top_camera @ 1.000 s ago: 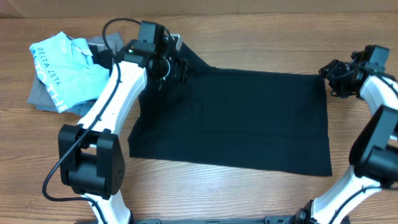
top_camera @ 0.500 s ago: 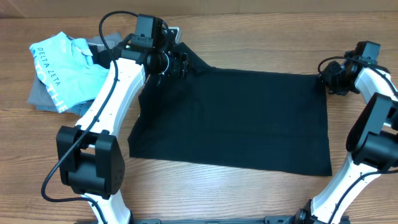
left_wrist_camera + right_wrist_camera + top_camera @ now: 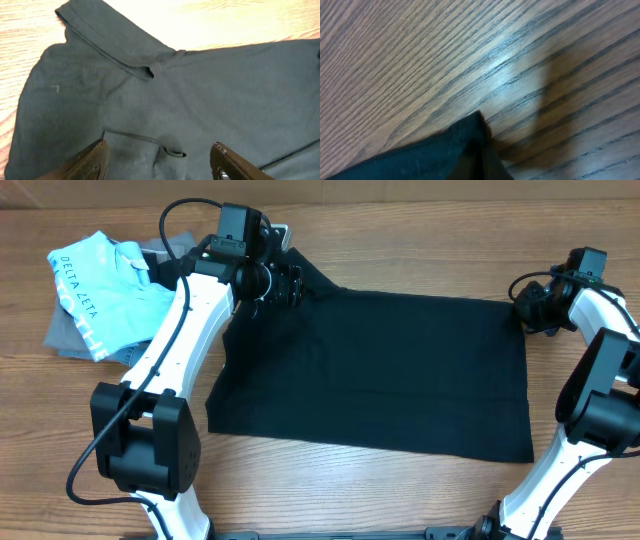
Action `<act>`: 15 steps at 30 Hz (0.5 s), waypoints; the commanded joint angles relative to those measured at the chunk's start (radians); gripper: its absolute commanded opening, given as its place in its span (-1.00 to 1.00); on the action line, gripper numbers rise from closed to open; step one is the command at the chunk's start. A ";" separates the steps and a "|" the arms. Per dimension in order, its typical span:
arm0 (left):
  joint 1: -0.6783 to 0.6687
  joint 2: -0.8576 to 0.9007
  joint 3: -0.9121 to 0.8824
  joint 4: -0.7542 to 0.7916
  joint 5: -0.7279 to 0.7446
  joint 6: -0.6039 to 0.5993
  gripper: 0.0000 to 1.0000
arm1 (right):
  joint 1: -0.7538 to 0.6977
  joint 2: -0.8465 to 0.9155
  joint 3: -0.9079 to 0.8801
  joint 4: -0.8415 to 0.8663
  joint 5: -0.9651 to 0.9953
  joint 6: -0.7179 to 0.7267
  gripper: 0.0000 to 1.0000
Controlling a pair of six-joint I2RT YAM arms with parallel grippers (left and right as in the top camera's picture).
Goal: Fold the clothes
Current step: 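Move both grippers to the garment's top corners and grasp them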
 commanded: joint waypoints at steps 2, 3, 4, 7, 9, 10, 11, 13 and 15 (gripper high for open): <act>0.004 0.000 0.019 -0.003 -0.017 0.044 0.38 | 0.002 -0.051 0.023 -0.002 0.004 -0.003 -0.93; 0.004 0.000 0.019 -0.004 -0.022 0.074 0.42 | 0.003 -0.076 0.023 -0.009 0.003 -0.003 -0.92; 0.004 0.004 0.018 -0.007 -0.023 0.101 0.53 | 0.003 -0.091 0.023 -0.016 0.003 -0.003 -0.92; 0.002 0.030 0.018 -0.015 -0.015 0.111 0.58 | 0.003 -0.132 0.023 -0.055 0.003 0.003 -0.92; 0.002 0.064 0.018 -0.002 -0.015 0.110 0.52 | 0.003 -0.146 0.023 -0.077 0.003 0.005 -0.92; 0.002 0.085 0.018 0.013 -0.015 0.103 0.52 | 0.003 -0.150 0.023 -0.087 0.003 0.012 -0.92; 0.002 0.109 0.018 0.040 -0.016 0.092 0.52 | 0.003 -0.151 0.023 -0.097 0.003 0.026 -0.92; 0.005 0.148 0.018 0.097 -0.016 0.068 0.53 | 0.003 -0.151 0.023 -0.108 0.003 0.027 -0.92; 0.013 0.182 0.018 0.170 -0.015 0.023 0.59 | 0.003 -0.151 0.023 -0.116 0.003 0.027 -0.92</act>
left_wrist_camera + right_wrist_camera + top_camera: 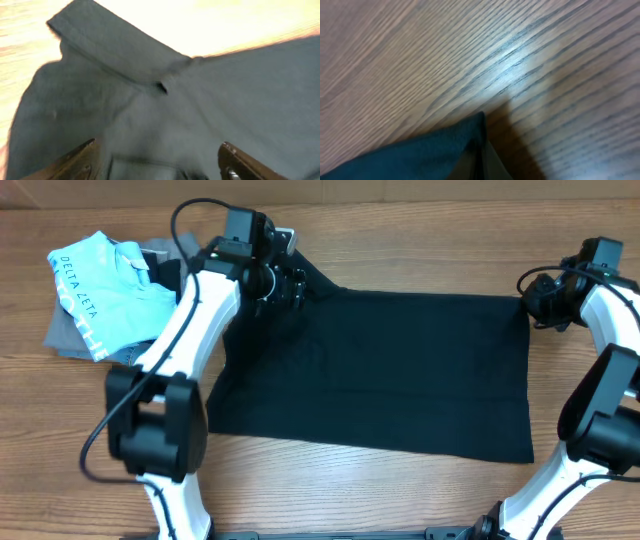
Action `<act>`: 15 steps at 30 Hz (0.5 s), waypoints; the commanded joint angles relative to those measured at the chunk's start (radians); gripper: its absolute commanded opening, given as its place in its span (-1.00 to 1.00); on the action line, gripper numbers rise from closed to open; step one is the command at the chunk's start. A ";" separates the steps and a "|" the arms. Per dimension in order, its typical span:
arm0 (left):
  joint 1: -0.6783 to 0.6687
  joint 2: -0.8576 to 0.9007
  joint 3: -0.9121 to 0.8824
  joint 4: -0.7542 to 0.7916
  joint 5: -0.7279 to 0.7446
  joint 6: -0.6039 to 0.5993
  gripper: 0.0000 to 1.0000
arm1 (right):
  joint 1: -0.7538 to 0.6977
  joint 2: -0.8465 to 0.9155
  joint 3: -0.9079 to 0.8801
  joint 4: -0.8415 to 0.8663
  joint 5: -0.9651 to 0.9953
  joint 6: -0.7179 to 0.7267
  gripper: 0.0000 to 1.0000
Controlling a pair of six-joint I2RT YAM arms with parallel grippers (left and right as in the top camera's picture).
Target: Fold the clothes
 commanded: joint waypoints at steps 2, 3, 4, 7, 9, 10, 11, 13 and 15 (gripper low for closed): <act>0.026 0.108 0.015 0.142 -0.004 -0.090 0.59 | 0.003 -0.024 0.018 -0.008 -0.002 0.014 -0.92; 0.034 0.124 0.016 0.178 -0.003 -0.115 0.59 | 0.003 -0.024 0.018 -0.009 -0.009 0.014 -0.92; 0.044 0.140 0.016 0.217 -0.003 -0.142 0.57 | 0.003 -0.024 0.018 -0.010 -0.012 0.013 -0.92; 0.065 0.182 0.016 0.320 -0.003 -0.165 0.56 | 0.003 -0.024 0.018 -0.016 -0.013 0.013 -0.92; 0.077 0.201 0.016 0.374 -0.005 -0.164 0.55 | 0.003 -0.024 0.018 -0.019 -0.012 0.013 -0.92; 0.083 0.211 0.016 0.398 -0.007 -0.164 0.53 | 0.003 -0.024 0.018 -0.021 -0.012 0.013 -0.92; 0.089 0.217 0.016 0.422 -0.006 -0.165 0.50 | 0.003 -0.024 0.018 -0.021 -0.012 0.013 -0.92; 0.096 0.232 0.016 0.456 -0.007 -0.166 0.49 | 0.003 -0.024 0.018 -0.021 -0.012 0.013 -0.92; 0.100 0.248 0.016 0.492 -0.006 -0.166 0.47 | 0.003 -0.024 0.018 -0.024 -0.012 0.013 -0.92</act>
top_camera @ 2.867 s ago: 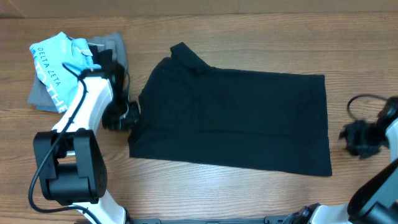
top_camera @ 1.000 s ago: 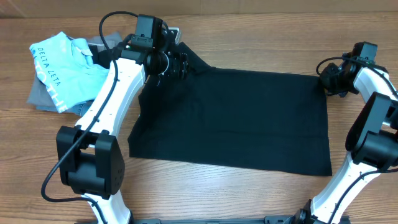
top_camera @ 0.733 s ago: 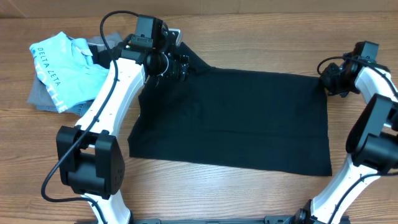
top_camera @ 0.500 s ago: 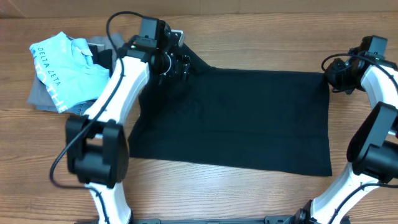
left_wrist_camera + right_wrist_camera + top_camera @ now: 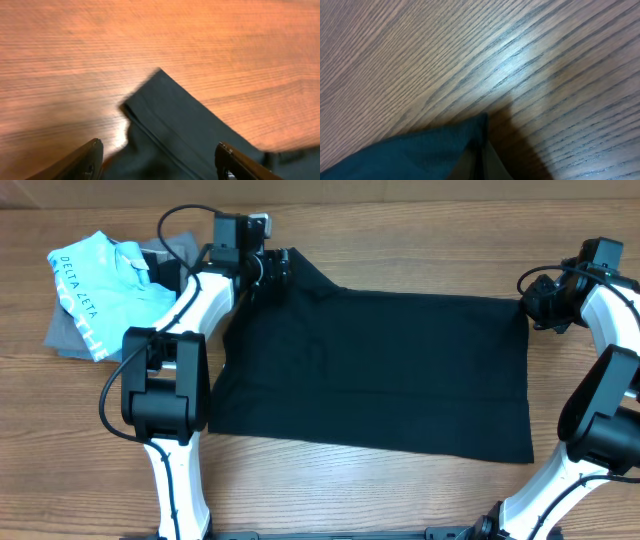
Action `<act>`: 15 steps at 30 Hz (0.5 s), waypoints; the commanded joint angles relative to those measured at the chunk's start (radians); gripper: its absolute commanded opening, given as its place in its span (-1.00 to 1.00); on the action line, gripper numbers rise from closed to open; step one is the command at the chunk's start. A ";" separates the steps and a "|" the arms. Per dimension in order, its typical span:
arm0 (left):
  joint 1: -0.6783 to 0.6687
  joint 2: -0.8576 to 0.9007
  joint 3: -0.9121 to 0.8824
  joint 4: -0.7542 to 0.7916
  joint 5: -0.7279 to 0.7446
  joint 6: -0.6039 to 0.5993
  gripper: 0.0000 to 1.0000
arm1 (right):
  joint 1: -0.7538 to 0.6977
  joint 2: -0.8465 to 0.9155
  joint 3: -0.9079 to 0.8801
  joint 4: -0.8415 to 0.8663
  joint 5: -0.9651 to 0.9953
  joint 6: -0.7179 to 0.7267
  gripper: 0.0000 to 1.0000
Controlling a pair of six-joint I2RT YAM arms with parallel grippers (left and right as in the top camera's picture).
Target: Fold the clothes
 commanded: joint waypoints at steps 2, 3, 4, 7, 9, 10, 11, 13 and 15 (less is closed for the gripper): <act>0.003 0.056 0.015 0.072 -0.002 -0.035 0.43 | 0.003 -0.024 0.018 -0.002 -0.005 0.004 -0.92; 0.003 0.069 0.015 0.090 0.000 -0.048 0.42 | 0.003 -0.024 0.018 -0.003 -0.005 0.004 -0.92; 0.003 0.079 0.015 0.103 0.006 -0.059 0.43 | 0.003 -0.024 0.018 -0.003 -0.005 0.004 -0.92; -0.002 0.116 0.015 0.142 -0.002 -0.065 0.37 | 0.003 -0.024 0.018 -0.003 -0.005 0.004 -0.92; -0.003 0.127 0.015 0.151 -0.011 -0.066 0.33 | 0.003 -0.024 0.018 -0.003 -0.005 0.004 -0.92; -0.003 0.130 0.015 0.156 -0.018 -0.066 0.32 | 0.003 -0.024 0.018 -0.003 -0.005 0.004 -0.92; -0.003 0.136 0.015 0.161 -0.027 -0.066 0.30 | 0.003 -0.024 0.018 -0.005 -0.005 0.004 -0.92; -0.003 0.145 0.015 0.179 -0.031 -0.066 0.29 | 0.003 -0.024 0.018 -0.010 -0.005 0.004 -0.92; -0.003 0.150 0.015 0.190 -0.031 -0.066 0.20 | 0.003 -0.024 0.018 -0.016 -0.005 0.004 -0.92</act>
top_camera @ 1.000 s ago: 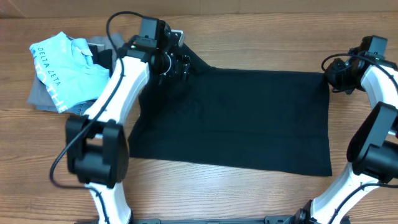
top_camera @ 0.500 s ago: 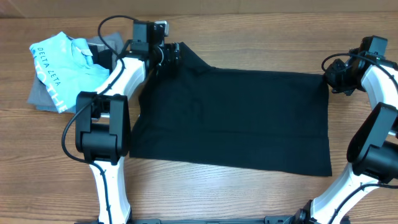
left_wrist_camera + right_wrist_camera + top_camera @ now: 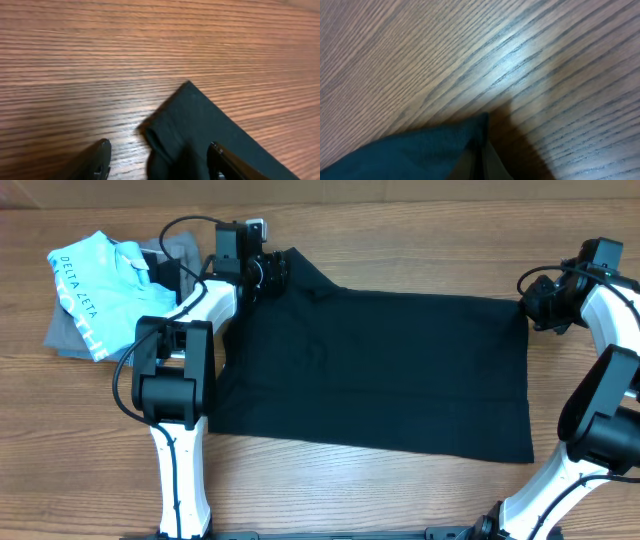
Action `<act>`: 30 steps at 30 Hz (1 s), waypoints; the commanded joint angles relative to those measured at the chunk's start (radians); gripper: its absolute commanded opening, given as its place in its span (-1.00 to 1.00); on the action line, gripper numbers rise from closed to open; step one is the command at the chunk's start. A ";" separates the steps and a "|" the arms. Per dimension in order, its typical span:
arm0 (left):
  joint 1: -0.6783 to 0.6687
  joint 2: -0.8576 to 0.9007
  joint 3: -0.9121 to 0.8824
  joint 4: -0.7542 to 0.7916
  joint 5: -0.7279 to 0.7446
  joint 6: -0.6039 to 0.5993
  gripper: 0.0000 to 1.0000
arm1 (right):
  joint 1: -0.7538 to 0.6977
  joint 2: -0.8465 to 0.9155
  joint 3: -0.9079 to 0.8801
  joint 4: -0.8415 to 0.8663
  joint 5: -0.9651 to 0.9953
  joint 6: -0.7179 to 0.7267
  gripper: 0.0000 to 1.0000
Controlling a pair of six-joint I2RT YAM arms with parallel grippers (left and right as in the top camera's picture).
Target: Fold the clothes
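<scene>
A black garment point(image 3: 380, 370) lies spread flat across the middle of the wooden table. My left gripper point(image 3: 272, 270) stands open at its far-left sleeve corner point(image 3: 192, 120), one finger point(image 3: 97, 162) on bare wood and the other point(image 3: 225, 162) over the cloth. My right gripper point(image 3: 530, 308) is shut on the garment's far-right corner point(image 3: 445, 147), pinching the fabric edge low against the table.
A light blue shirt with lettering point(image 3: 100, 290) lies crumpled on a grey cloth point(image 3: 65, 335) at the far left. Bare wood point(image 3: 350, 490) runs along the front edge.
My left gripper has dropped lower and closer to the sleeve corner, which now lies between its open fingers. The right gripper keeps its hold without moving.
My left gripper hovered open over the garment's upper-left shoulder area, then had moved back to the sleeve's far tip, and now straddles that corner. My right gripper stayed shut on the far-right corner throughout. The garment has stayed flat.
</scene>
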 commanded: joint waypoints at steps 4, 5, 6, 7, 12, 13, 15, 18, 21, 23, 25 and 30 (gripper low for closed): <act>-0.014 0.031 0.013 0.031 -0.018 -0.018 -0.12 | 0.003 -0.024 0.018 -0.011 -0.005 0.004 -0.92; -0.016 0.031 0.013 0.034 -0.017 -0.018 -0.20 | 0.003 -0.024 0.018 -0.013 -0.005 0.004 -0.92; -0.018 0.033 0.013 0.037 -0.017 -0.018 -0.24 | 0.003 -0.024 0.018 -0.014 -0.005 0.004 -0.92; -0.023 0.033 0.013 0.036 -0.018 -0.018 -0.27 | 0.003 -0.024 0.018 -0.017 -0.005 0.004 -0.92; -0.033 0.039 0.013 0.044 -0.018 -0.017 -0.38 | 0.003 -0.024 0.018 -0.019 -0.005 0.004 -0.92; -0.033 0.039 0.013 0.044 -0.018 -0.017 -0.46 | 0.003 -0.024 0.018 -0.021 -0.005 0.004 -0.92; -0.033 0.039 0.013 0.039 -0.017 -0.017 -0.70 | 0.003 -0.024 0.018 -0.023 -0.005 0.004 -0.92; -0.031 0.038 0.013 0.049 0.015 -0.017 -0.88 | 0.003 -0.024 0.018 -0.023 -0.005 0.004 -0.92; -0.016 0.030 0.021 0.069 0.083 -0.024 -0.92 | 0.003 -0.024 0.018 -0.024 -0.005 0.004 -0.92; -0.004 0.018 0.031 0.075 0.137 -0.043 -0.92 | 0.003 -0.024 0.018 -0.022 -0.005 0.004 -0.92; 0.014 -0.007 0.040 0.078 0.174 -0.045 -0.92 | 0.003 -0.024 0.018 -0.014 -0.005 0.004 -0.92; 0.034 -0.044 0.043 0.076 0.174 -0.043 -0.81 | 0.003 -0.024 0.018 -0.013 -0.005 0.004 -0.92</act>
